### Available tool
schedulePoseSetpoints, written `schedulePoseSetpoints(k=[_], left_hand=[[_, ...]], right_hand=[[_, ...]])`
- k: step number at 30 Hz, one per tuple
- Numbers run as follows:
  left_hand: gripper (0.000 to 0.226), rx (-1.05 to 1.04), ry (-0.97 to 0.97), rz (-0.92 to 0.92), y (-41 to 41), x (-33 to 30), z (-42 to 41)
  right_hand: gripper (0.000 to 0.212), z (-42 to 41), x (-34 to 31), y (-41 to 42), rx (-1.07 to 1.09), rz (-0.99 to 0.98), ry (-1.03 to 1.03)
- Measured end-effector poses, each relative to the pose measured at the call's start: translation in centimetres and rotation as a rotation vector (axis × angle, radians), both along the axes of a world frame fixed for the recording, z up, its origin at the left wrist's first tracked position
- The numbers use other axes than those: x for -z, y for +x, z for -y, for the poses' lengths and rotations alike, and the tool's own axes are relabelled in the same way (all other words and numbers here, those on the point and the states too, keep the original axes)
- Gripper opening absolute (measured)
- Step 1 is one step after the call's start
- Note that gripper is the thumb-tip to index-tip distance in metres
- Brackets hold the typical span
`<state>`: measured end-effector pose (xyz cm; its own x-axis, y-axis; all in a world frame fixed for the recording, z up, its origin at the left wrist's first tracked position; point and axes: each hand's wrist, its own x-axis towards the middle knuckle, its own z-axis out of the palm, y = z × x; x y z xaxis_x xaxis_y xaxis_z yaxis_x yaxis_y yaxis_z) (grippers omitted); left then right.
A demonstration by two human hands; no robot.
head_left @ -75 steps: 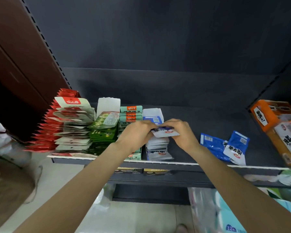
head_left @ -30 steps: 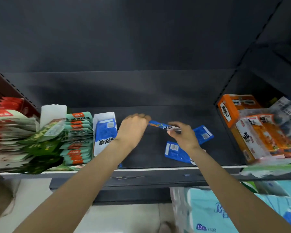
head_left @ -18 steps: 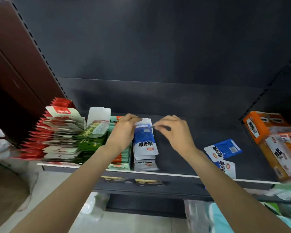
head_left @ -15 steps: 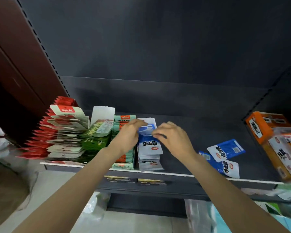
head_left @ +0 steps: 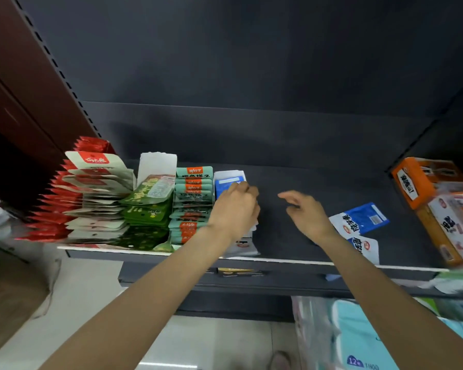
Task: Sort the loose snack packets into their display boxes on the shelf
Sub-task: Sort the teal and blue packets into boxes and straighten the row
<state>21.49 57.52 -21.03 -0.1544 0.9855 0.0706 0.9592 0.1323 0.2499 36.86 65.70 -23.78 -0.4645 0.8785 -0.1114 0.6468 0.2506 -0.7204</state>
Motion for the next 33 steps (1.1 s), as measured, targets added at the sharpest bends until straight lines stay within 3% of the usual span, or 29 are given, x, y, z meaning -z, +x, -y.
schedulePoseSetpoints(k=[5, 10, 12, 14, 16, 21, 26, 30, 33], left_hand=[[0.032, 0.158, -0.032, 0.034, 6.7, 1.7, -3.5], [0.038, 0.189, -0.409, 0.2, 12.6, 6.6, -8.4], [0.035, 0.112, -0.506, 0.346, 14.5, 8.5, -9.9], [0.033, -0.008, -0.461, 0.432, 15.7, 9.9, -11.2], [0.032, -0.126, -0.392, 0.471, 16.6, 10.7, -12.7], [0.035, -0.401, -0.456, 0.554, 16.7, 11.3, -15.4], [0.047, -0.467, -0.538, 0.389, 17.1, 11.0, -16.4], [0.034, -0.359, -0.56, 0.715, 16.4, 9.4, -15.4], [0.017, -0.425, -0.445, 1.072, 14.8, 6.3, -13.5]], right_hand=[[0.055, -3.1, 4.0, 6.9, 0.22, 0.229, 0.001], [0.067, -6.1, 7.9, 12.4, 0.24, 0.434, -0.103], [0.062, -6.9, 9.0, 13.2, 0.223, 0.444, -0.131], [0.058, -7.4, 9.5, 13.5, 0.186, 0.434, -0.129], [0.056, -7.7, 9.3, 13.7, 0.126, 0.447, -0.086], [0.06, -8.6, 8.8, 14.7, 0.028, 0.41, 0.03], [0.063, -8.7, 8.3, 15.0, -0.022, 0.401, 0.031], [0.069, -8.6, 7.5, 14.7, -0.081, 0.346, 0.007], [0.084, -8.2, 6.1, 14.3, -0.216, 0.301, 0.013]])
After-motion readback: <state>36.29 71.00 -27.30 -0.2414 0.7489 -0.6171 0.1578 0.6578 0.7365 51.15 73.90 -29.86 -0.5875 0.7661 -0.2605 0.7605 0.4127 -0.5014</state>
